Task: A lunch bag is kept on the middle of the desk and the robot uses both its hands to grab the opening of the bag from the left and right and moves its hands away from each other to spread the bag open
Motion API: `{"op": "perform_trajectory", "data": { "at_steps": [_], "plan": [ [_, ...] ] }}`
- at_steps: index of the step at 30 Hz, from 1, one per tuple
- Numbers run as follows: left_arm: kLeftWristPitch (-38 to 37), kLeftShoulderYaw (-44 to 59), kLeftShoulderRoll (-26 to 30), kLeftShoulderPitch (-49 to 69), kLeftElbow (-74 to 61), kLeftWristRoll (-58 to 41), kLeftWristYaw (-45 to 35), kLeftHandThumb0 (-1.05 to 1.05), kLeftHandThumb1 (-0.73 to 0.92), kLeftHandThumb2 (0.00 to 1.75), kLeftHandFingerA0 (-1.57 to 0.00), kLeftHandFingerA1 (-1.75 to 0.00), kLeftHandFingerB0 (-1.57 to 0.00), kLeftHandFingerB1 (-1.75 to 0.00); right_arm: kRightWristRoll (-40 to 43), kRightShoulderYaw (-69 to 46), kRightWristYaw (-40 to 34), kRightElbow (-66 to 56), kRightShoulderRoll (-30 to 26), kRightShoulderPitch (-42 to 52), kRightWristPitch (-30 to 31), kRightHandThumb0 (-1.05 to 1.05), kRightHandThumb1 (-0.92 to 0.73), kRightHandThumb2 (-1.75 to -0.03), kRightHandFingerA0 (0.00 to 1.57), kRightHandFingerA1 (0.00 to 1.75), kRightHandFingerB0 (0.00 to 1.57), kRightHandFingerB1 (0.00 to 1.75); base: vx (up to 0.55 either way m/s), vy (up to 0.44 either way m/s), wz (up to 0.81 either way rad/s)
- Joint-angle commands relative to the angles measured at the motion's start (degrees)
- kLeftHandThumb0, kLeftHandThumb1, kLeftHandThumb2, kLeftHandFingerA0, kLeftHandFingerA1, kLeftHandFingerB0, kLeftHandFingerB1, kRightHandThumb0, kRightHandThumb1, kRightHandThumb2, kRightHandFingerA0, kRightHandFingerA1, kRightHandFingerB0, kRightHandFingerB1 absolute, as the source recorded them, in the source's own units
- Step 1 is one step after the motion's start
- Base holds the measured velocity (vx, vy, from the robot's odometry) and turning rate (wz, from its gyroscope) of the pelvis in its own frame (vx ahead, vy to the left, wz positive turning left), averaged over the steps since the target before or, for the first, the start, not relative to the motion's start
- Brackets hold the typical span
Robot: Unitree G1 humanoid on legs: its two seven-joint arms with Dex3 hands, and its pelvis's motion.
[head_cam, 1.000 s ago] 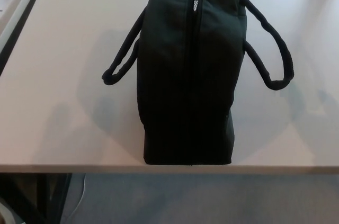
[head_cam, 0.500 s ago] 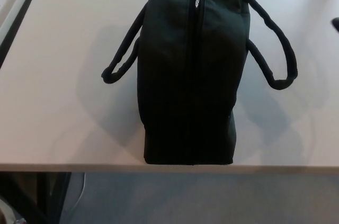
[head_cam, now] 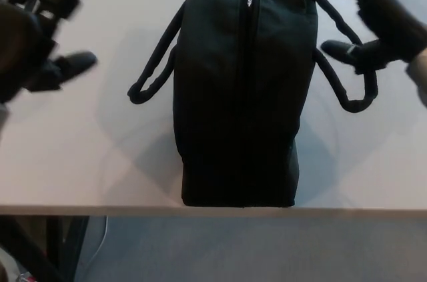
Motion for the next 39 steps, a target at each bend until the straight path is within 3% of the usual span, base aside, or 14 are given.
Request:
{"op": "perform_trajectory", "data": {
  "at_steps": [1, 3, 4, 5, 15, 17, 18, 24, 25, 30, 31, 37, 38, 39],
  "plan": [
    [2.1, -24.4, -1.3, -5.8, 4.4, 34.5, 30.8, -0.54, 0.52, 0.76, -0.03, -0.39, 0.0, -0.26, -18.4, 15.5, -2.2, 8.3, 6.3, -13.5, -4.1, -0.6, -0.51, -0.78, 0.16, 0.39, 0.11, 0.39, 0.0, 0.0, 0.0],
    [3.6, -26.1, -0.8, -5.6, 4.3, 35.1, 31.1, -0.58, 0.34, 0.77, 0.0, -0.38, 0.0, -0.34, -18.0, 16.4, -2.1, 8.6, 6.8, -14.2, -4.3, -0.59, -0.51, -0.77, 0.16, 0.39, 0.11, 0.38, 0.0, 0.0, 0.0],
    [4.0, -26.5, -0.9, -5.6, 4.5, 35.1, 31.5, -0.57, 0.45, 0.72, -0.04, -0.39, 0.0, -0.26, -17.9, 16.6, -2.0, 8.6, 6.9, -14.4, -4.3, -0.54, -0.64, -0.61, 0.22, 0.29, 0.15, 0.28, 0.0, 0.0, 0.0],
    [4.3, -27.1, -1.0, -5.6, 4.9, 34.9, 32.2, -0.55, 0.44, 0.71, -0.06, -0.4, 0.0, -0.27, -17.7, 17.0, -1.8, 8.6, 7.1, -14.7, -4.0, -0.59, -0.52, -0.77, 0.15, 0.39, 0.11, 0.38, 0.0, 0.0, 0.0],
    [2.7, -30.8, -3.6, -6.9, 8.2, 30.9, 35.5, -0.34, 0.59, 0.59, -0.19, -0.4, -0.06, -0.35, -16.4, 19.2, -4.9, 9.6, 8.3, -15.1, -3.7, -0.56, -0.53, -0.77, 0.19, 0.4, 0.13, 0.38, 0.0, 0.0, 0.0],
    [2.8, -31.7, -4.8, -6.8, 9.5, 30.4, 37.2, -0.3, 0.58, 0.57, -0.22, -0.4, -0.06, -0.38, -16.9, 20.2, -6.0, 9.9, 8.6, -14.7, -3.3, -0.49, -0.64, -0.61, 0.27, 0.31, 0.19, 0.28, 0.0, 0.0, 0.0],
    [2.7, -32.0, -5.1, -6.8, 10.0, 30.1, 37.2, -0.24, 0.38, 0.89, -0.12, -0.52, 0.0, -0.49, -17.0, 20.5, -6.5, 10.1, 8.7, -14.5, -3.3, -0.48, -0.63, -0.6, 0.28, 0.31, 0.22, 0.29, 0.0, 0.0, 0.0],
    [2.4, -33.9, -7.3, -6.8, 13.0, 28.7, 40.2, -0.2, 0.4, 0.92, -0.15, -0.52, -0.02, -0.48, -18.0, 23.4, -8.2, 11.7, 9.3, -12.8, -3.3, -0.57, -0.51, -0.8, 0.31, 0.45, 0.22, 0.42, 0.0, 0.0, 0.0],
    [2.0, -33.9, -7.2, -7.0, 13.0, 28.5, 40.3, -0.2, 0.4, 0.92, -0.16, -0.53, -0.05, -0.49, -18.1, 23.8, -8.2, 11.6, 9.3, -12.4, -3.3, -0.51, -0.66, -0.61, 0.38, 0.33, 0.29, 0.3, 0.0, 0.0, 0.0],
    [2.3, -32.5, -6.2, -6.7, 12.4, 26.7, 39.9, -0.23, 0.38, 0.92, -0.2, -0.55, -0.11, -0.51, -18.8, 25.5, -11.8, 12.0, 8.9, -10.3, -3.8, -0.45, -0.67, -0.6, 0.45, 0.34, 0.35, 0.31, 0.0, 0.0, 0.0],
    [1.7, -32.1, -5.6, -6.5, 11.9, 26.1, 38.9, -0.25, 0.54, 0.65, -0.29, -0.46, -0.23, -0.35, -19.2, 26.1, -12.3, 12.3, 8.9, -10.2, -3.7, -0.44, -0.68, -0.6, 0.45, 0.34, 0.35, 0.32, 0.0, 0.0, 0.0],
    [-0.6, -31.5, -5.1, -6.2, 12.5, 25.5, 42.2, -0.24, 0.55, 0.6, -0.44, -0.55, -0.43, -0.35, -19.5, 27.8, -13.6, 13.3, 8.6, -9.7, -3.6, -0.43, -0.69, -0.61, 0.51, 0.36, 0.42, 0.34, 0.0, 0.0, 0.0],
    [-1.0, -31.0, -4.7, -5.9, 11.7, 25.0, 41.3, -0.27, 0.57, 0.57, -0.7, -0.61, -0.78, -0.49, -19.4, 27.8, -13.8, 13.6, 8.6, -9.5, -3.7, -0.4, -0.65, -0.6, 0.56, 0.37, 0.47, 0.36, 0.0, 0.0, 0.0],
    [-1.4, -30.5, -4.3, -5.6, 10.9, 24.4, 40.3, -0.27, 0.57, 0.57, -0.7, -0.61, -0.78, -0.49, -19.2, 27.8, -14.1, 14.0, 8.7, -9.4, -3.9, -0.4, -0.65, -0.6, 0.56, 0.37, 0.47, 0.36, 0.0, 0.0, 0.0]
  ]
}}
